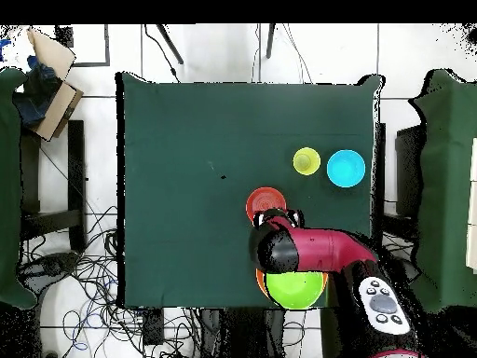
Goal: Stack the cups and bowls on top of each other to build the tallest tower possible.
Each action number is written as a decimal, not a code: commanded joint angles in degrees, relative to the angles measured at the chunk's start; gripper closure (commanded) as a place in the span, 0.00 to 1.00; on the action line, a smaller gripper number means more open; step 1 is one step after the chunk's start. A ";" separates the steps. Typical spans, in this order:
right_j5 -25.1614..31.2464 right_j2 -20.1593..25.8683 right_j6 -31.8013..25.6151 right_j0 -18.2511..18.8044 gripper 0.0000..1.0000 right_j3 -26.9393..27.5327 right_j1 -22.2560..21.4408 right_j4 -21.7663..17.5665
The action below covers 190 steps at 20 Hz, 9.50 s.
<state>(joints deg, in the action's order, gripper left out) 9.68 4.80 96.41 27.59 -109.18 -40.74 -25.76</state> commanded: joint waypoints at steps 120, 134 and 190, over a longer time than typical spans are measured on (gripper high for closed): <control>10.53 20.68 -3.50 22.35 1.00 -8.75 -11.47 -3.29; 8.28 30.35 -4.59 34.27 1.00 -19.90 -20.09 -5.41; 7.43 40.64 -1.30 43.83 0.00 -25.35 -24.00 -9.20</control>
<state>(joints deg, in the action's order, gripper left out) 7.04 38.74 100.06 74.20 -140.31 -68.08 -37.68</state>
